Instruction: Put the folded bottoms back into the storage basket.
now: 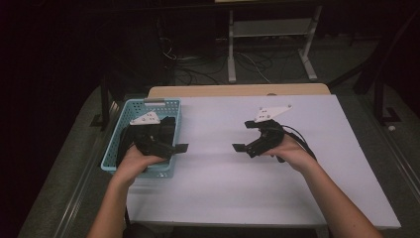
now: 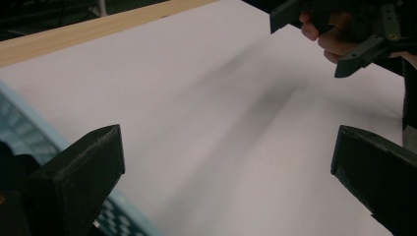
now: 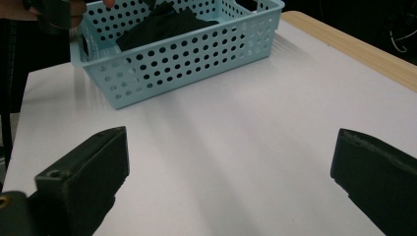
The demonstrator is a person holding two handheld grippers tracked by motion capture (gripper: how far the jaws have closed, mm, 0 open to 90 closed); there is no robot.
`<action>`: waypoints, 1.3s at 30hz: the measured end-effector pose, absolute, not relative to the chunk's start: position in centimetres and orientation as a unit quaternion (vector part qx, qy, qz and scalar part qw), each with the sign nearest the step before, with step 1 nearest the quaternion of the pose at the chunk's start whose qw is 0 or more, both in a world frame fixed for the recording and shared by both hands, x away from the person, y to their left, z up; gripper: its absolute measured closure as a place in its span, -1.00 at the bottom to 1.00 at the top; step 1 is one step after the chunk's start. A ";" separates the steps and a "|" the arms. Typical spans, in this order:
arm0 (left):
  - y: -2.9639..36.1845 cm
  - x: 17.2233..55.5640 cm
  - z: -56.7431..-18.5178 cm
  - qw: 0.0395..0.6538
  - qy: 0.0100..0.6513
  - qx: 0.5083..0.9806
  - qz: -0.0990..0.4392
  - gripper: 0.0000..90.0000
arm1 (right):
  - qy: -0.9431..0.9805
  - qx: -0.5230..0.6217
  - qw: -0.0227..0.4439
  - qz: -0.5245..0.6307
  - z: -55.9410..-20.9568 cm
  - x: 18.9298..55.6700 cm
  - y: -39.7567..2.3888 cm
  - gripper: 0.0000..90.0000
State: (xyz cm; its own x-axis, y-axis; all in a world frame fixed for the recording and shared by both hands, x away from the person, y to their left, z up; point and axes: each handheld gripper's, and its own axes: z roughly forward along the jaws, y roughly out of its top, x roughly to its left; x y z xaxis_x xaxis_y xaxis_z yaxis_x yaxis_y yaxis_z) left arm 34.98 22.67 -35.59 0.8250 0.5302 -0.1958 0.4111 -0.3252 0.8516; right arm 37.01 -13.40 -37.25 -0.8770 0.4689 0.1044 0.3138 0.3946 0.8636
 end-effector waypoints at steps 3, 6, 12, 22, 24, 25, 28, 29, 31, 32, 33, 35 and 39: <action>22.0 34.2 -35.9 0.504 0.275 0.817 0.056 -1.00 | 0.832 0.237 0.085 0.494 -37.3 36.4 -14.4 -0.97; 21.4 33.5 -36.3 0.507 0.266 0.818 0.054 -1.00 | 0.831 0.242 0.087 0.493 -37.5 35.7 -15.4 -0.97; 21.0 32.2 -37.3 0.520 0.256 0.813 0.050 -1.00 | 0.830 0.251 0.091 0.490 -37.9 34.2 -17.4 -0.97; 21.0 32.1 -38.1 0.519 0.250 0.817 0.037 -1.00 | 0.823 0.265 0.102 0.492 -38.2 32.0 -20.6 -0.97; 21.0 32.1 -38.1 0.518 0.249 0.817 0.033 -1.00 | 0.819 0.273 0.105 0.495 -38.3 31.5 -21.4 -0.97; 21.0 32.1 -38.2 0.519 0.249 0.817 0.030 -1.00 | 0.817 0.274 0.106 0.496 -38.3 31.3 -21.7 -0.97; 21.0 32.2 -38.2 0.517 0.250 0.818 0.027 -1.00 | 0.814 0.283 0.107 0.497 -38.7 30.5 -22.9 -0.97; 21.0 32.2 -38.2 0.517 0.250 0.819 0.026 -1.00 | 0.813 0.285 0.107 0.496 -38.9 30.3 -23.1 -0.97; 21.0 32.2 -38.2 0.515 0.250 0.820 0.024 -1.00 | 0.813 0.287 0.105 0.495 -39.2 29.9 -23.8 -0.97; 21.0 32.2 -38.3 0.514 0.251 0.820 0.023 -1.00 | 0.812 0.289 0.105 0.496 -39.3 29.6 -24.1 -0.97; 21.0 32.2 -38.3 0.514 0.250 0.820 0.023 -1.00 | 0.811 0.288 0.106 0.498 -39.4 29.5 -24.3 -0.97; 21.0 32.2 -38.3 0.513 0.250 0.821 0.023 -1.00 | 0.809 0.293 0.107 0.497 -39.6 29.2 -25.0 -0.97; 21.1 32.3 -38.3 0.515 0.251 0.820 0.023 -1.00 | 0.806 0.305 0.110 0.495 -40.1 28.6 -26.0 -0.97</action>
State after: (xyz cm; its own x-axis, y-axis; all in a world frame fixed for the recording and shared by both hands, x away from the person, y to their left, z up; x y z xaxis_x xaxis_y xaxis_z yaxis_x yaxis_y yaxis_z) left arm 32.27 21.06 -38.30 0.8730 0.4347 -0.2209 0.3879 -0.3445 0.8549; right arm 28.61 -26.00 -40.11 -0.7893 0.6013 0.1241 0.3830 0.3243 0.8649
